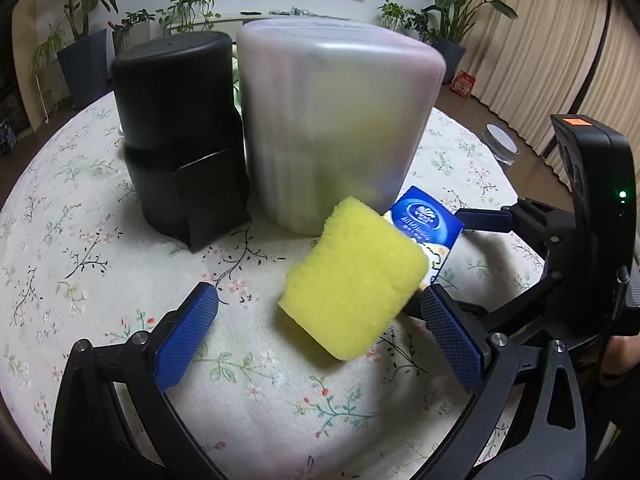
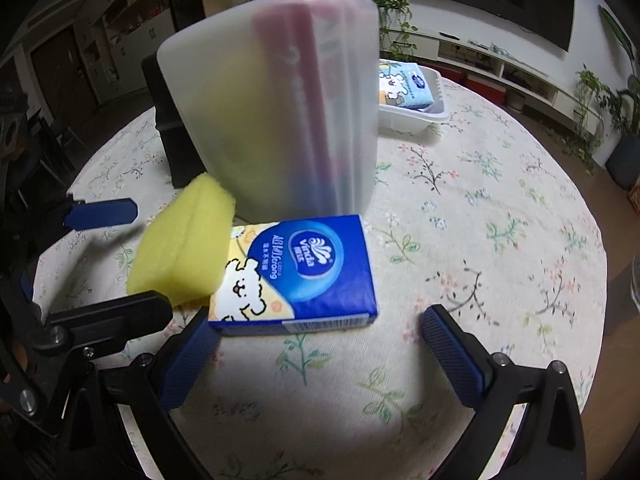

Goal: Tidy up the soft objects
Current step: 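Move both open tools back toward the last yellow sponge and blue tissue pack, then grasp the small yellow sponge with the left tool while the right tool grasps the blue tissue pack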

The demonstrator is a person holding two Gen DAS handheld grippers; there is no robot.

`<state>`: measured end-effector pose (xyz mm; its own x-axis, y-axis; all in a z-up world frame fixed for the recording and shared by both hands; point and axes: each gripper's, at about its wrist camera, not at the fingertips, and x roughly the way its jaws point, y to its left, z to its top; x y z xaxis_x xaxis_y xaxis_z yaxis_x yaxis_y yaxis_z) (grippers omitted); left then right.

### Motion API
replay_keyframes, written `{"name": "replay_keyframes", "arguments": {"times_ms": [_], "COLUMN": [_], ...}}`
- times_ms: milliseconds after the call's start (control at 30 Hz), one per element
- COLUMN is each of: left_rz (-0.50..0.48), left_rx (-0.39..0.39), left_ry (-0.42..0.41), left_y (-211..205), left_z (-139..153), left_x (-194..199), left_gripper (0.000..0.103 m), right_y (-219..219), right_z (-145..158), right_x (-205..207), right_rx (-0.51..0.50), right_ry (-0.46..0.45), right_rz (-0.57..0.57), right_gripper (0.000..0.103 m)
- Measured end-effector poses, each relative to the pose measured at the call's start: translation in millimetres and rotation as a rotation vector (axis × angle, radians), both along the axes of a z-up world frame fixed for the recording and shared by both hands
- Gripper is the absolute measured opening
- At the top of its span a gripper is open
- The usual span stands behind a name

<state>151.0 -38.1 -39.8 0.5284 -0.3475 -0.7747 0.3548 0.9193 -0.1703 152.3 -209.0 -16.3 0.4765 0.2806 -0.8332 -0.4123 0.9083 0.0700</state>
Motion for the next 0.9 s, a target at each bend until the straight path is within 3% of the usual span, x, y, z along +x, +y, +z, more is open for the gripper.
{"name": "replay_keyframes", "arguments": {"times_ms": [367,600,700,767,800,900], "left_rz": [-0.03,-0.052,-0.052,-0.063,-0.06,-0.042], "left_rx": [-0.018,-0.023,0.01,0.012,0.017,0.001], "left_ry": [0.054,0.056,0.038,0.03,0.027,0.028], "left_y": [-2.1,-6.4,-5.3,-8.0,-7.8,-1.1], "left_z": [-8.3,-10.3,-9.4,-8.3,-8.3,-7.2], "left_x": [11.1,16.3,12.6,12.1,12.2,12.5], "left_gripper": [0.103,0.102,0.084,0.071,0.059,0.054], "right_y": [6.1,3.2,1.3,-0.8,-1.0,-0.8], "right_z": [-0.6,1.2,2.8,3.1,3.0,3.2], "right_x": [5.8,7.1,5.0,4.2,3.6,2.2], "right_rx": [-0.039,-0.043,-0.038,-0.033,-0.033,-0.037], "right_ry": [-0.017,-0.028,-0.038,-0.04,-0.044,-0.05], "right_rz": [0.034,0.062,0.075,0.072,0.073,0.073], "right_gripper": [0.099,0.088,0.077,0.077,0.077,0.076]}}
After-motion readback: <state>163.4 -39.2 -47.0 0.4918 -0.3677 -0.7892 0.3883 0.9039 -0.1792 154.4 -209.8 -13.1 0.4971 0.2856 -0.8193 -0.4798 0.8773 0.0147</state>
